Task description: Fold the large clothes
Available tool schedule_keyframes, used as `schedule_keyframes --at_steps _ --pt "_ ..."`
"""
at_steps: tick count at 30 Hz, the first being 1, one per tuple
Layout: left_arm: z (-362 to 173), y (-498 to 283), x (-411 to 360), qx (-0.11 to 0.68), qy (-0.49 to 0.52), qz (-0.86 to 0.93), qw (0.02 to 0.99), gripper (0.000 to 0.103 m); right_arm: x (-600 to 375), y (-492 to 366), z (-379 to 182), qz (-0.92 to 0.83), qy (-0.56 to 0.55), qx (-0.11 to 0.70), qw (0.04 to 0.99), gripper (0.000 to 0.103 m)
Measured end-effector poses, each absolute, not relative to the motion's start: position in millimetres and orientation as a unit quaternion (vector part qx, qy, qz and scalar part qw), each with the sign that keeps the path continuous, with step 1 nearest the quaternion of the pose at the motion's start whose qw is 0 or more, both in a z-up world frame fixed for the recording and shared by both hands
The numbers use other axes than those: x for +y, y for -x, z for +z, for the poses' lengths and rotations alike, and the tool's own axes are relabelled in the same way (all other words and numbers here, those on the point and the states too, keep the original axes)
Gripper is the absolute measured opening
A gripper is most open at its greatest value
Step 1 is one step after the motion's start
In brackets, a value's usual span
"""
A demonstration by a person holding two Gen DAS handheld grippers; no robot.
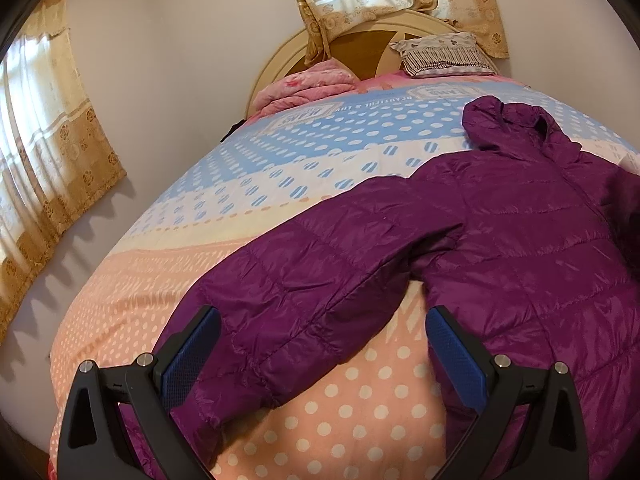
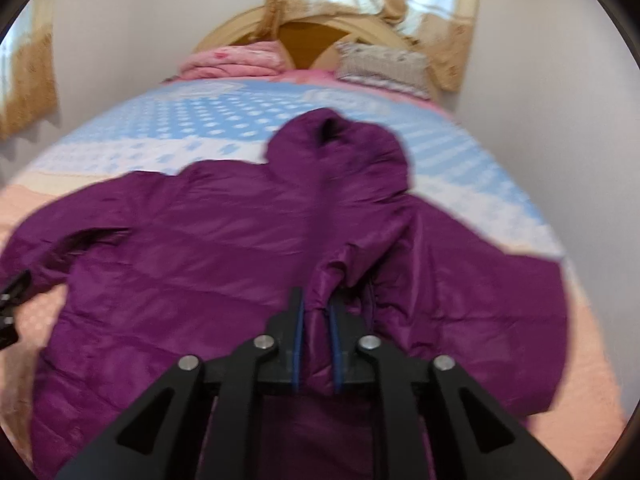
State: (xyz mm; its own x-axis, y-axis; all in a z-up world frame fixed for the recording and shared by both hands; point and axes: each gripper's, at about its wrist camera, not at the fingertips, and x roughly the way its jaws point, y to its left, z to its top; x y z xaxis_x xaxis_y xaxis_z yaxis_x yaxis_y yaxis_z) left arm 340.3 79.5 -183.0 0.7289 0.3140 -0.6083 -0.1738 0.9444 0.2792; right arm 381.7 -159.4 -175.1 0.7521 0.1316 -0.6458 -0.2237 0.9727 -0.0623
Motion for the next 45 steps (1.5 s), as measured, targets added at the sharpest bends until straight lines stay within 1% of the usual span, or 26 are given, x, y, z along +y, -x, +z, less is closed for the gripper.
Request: schedule_keyframes --at_steps 1,5,7,10,12,15,17,19,20,21,22,24,28,31,35,37,39,42,45 --pt "-182.2 -339.6 77.6 0.34 -0.102 0.132 0.926 0.102 -163.4 -377.1 -176.4 0.103 0.061 0.334 0.935 0.06" --pt "-184.6 -336.4 62.8 0.337 -0.086 0.125 0.929 0.102 -205.4 -350.3 -171.9 0.067 0.063 0.292 0.952 0.066" --pt "-188.6 -335.5 51.1 0.338 -0.084 0.117 0.93 0.102 -253.0 -338.1 -168.3 0.024 0.033 0.29 0.956 0.075" --pt "-193.9 -338.7 33.7 0.34 -0.082 0.109 0.93 0.102 -326.6 -314.9 -170.6 -0.079 -0.023 0.303 0.949 0.076" --pt "-196.0 -341.6 24.2 0.344 -0.077 0.106 0.93 0.102 -358.1 -299.3 -179.9 -0.12 -0.061 0.319 0.938 0.077" --pt "-201.3 -339.9 9.2 0.333 -0.1 0.121 0.93 0.102 -374.1 -280.1 -207.2 -0.18 -0.039 0.352 0.918 0.077" --pt "-205.9 -335.9 6.1 0.322 -0.112 0.131 0.931 0.102 -374.9 -273.1 -217.3 -0.191 -0.037 0.358 0.913 0.077" --pt "-210.6 -333.7 10.9 0.326 -0.109 0.135 0.929 0.102 -374.4 -266.1 -217.6 -0.197 -0.046 0.343 0.917 0.078" --pt "-212.6 -333.6 16.7 0.33 -0.102 0.141 0.928 0.102 -374.3 -262.4 -217.0 -0.185 -0.068 0.329 0.924 0.08" --pt "-212.3 -334.1 22.5 0.333 -0.092 0.144 0.927 0.102 -374.0 -260.4 -218.2 -0.174 -0.089 0.321 0.927 0.085" --pt "-211.4 -333.4 28.8 0.333 -0.079 0.146 0.928 0.102 -370.0 -258.1 -221.8 -0.163 -0.111 0.312 0.929 0.086" --pt "-210.3 -332.4 39.4 0.33 -0.062 0.152 0.93 0.102 -353.6 -253.1 -227.8 -0.154 -0.119 0.305 0.932 0.086" --pt "-209.6 -332.1 55.1 0.339 -0.06 0.158 0.926 0.102 -312.3 -237.8 -230.8 -0.132 -0.107 0.282 0.944 0.086" --pt "-194.3 -336.0 54.9 0.338 -0.055 0.143 0.929 0.102 -292.1 -239.3 -229.7 -0.116 -0.085 0.283 0.948 0.086" --pt "-159.5 -349.3 20.7 0.318 -0.052 0.091 0.942 0.102 -305.1 -251.1 -214.6 -0.13 -0.091 0.289 0.944 0.086" --pt "-152.6 -364.1 -9.8 0.322 -0.047 0.059 0.944 0.102 -313.5 -256.6 -208.5 -0.142 -0.087 0.289 0.943 0.089" --pt "-153.6 -380.3 -37.0 0.333 -0.043 0.031 0.941 0.102 -323.6 -270.3 -199.3 -0.157 -0.075 0.288 0.942 0.093" --pt "-166.6 -405.7 -76.0 0.358 -0.032 0.003 0.933 0.102 -333.6 -264.9 -195.5 -0.172 -0.068 0.278 0.943 0.093" --pt "-184.4 -424.6 -109.9 0.381 -0.024 -0.02 0.924 0.102 -352.1 -267.1 -192.4 -0.18 -0.091 0.272 0.941 0.093"
